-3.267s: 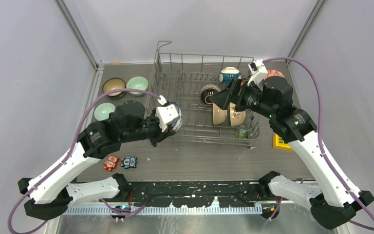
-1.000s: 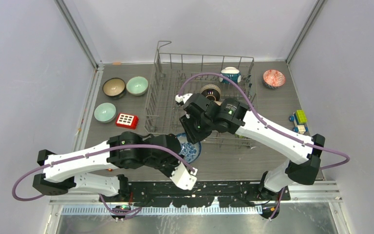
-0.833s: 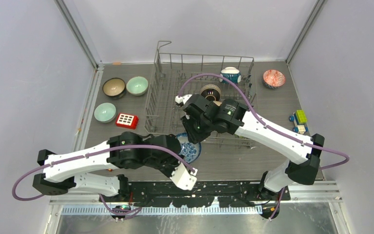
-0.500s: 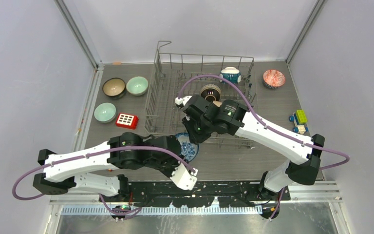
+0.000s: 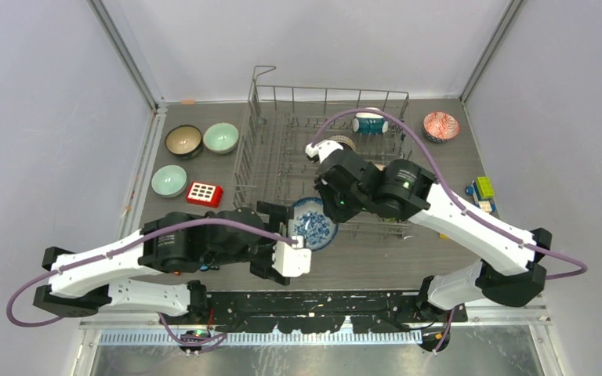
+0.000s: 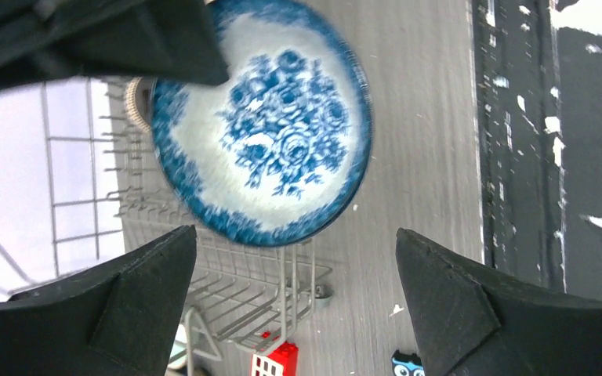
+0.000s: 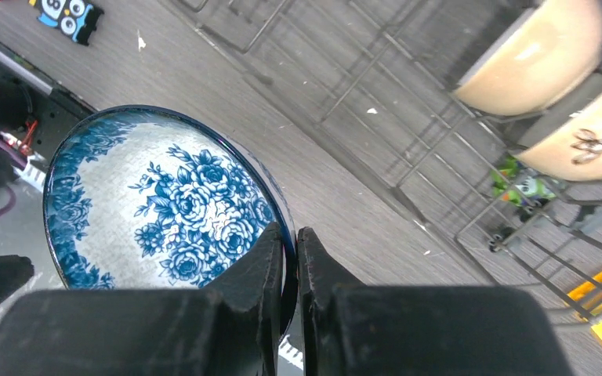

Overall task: Unload the bowls from the dish rack
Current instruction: Place the bowl at the center of the board.

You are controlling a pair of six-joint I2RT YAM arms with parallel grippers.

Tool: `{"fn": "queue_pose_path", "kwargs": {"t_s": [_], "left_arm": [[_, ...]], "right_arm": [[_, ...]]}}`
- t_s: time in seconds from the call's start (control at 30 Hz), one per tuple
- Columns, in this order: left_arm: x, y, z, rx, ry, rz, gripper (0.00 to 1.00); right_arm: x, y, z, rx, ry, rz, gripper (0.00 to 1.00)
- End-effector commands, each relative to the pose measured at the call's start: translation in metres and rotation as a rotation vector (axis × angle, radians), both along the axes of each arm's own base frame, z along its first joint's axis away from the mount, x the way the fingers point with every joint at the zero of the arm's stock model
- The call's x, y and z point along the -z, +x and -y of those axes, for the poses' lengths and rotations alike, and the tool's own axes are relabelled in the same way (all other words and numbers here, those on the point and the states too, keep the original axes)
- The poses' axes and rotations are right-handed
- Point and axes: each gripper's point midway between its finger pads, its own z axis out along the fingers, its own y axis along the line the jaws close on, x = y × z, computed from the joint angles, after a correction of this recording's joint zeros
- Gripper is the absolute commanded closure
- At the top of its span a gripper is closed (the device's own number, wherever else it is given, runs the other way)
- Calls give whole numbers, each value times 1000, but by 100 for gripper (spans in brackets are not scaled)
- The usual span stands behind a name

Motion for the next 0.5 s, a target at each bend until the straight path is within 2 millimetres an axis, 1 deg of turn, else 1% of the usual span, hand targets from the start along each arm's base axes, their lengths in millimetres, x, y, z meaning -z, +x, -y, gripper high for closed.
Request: {"fn": "queue_pose_path", "kwargs": {"t_s": [0.0,0.13,0.23,0.37,0.43,0.47], "left_arm": [[-54,23,7,-261,-245,-41,0],[-62,21,19,-340,-298,-147,0],[-64,21,36,-380,-383,-218,0],[-61,36,56,-509,-539,-355,0],[-58,44,61,-589,-621,-447,0],[-58,46,62,-619,-663,-484,0]], "right_arm": [[-47,12,26,91,87,155,99],[-57,27,55,202,79,246,99],[-70,42,83,314,99,306,99],[-98,63,132,504,160,390,99],[-113,72,158,608,169,446,99],[-118,77,175,673,159,475,99]]}}
